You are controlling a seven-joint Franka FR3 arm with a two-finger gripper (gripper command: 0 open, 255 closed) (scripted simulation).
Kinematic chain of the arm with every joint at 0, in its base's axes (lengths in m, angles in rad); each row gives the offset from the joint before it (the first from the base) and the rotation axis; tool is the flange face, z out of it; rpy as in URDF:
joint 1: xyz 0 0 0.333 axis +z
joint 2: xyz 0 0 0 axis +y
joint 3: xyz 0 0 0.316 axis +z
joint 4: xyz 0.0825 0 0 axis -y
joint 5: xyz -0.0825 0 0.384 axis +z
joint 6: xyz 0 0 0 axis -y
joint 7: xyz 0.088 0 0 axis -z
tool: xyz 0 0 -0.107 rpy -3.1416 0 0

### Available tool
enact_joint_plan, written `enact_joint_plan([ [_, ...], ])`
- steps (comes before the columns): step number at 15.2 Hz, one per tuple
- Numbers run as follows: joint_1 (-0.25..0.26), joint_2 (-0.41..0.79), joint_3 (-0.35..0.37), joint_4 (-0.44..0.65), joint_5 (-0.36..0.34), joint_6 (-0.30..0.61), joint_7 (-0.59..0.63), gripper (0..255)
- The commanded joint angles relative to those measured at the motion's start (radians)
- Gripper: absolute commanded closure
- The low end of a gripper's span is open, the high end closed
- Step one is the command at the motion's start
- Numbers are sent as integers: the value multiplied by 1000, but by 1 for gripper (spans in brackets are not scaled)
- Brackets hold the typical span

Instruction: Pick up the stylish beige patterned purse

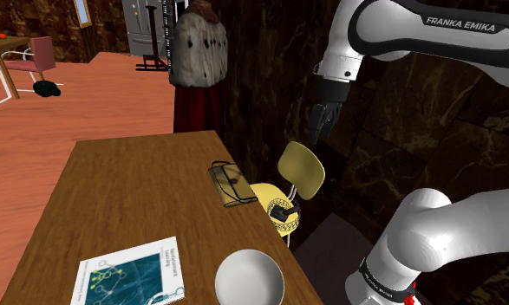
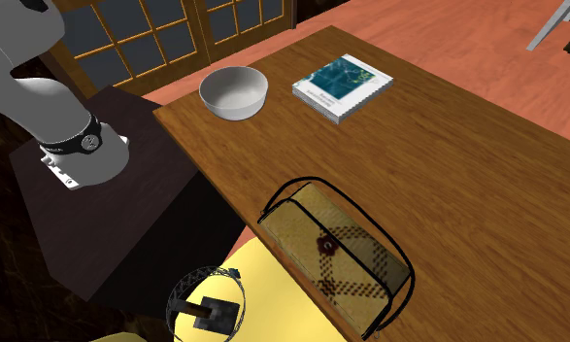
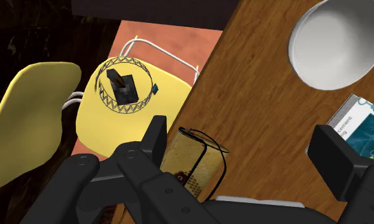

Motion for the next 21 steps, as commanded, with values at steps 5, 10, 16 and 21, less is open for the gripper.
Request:
enact_joint_plan([
  [5, -6, 88, 56, -30, 21, 136, 74, 0],
  [10, -15, 228, 120, -33, 31, 301, 168, 0],
  [16, -33, 429, 187, 13, 9, 478, 290, 0],
  [21, -48, 614, 228, 91, -43, 597, 404, 0],
])
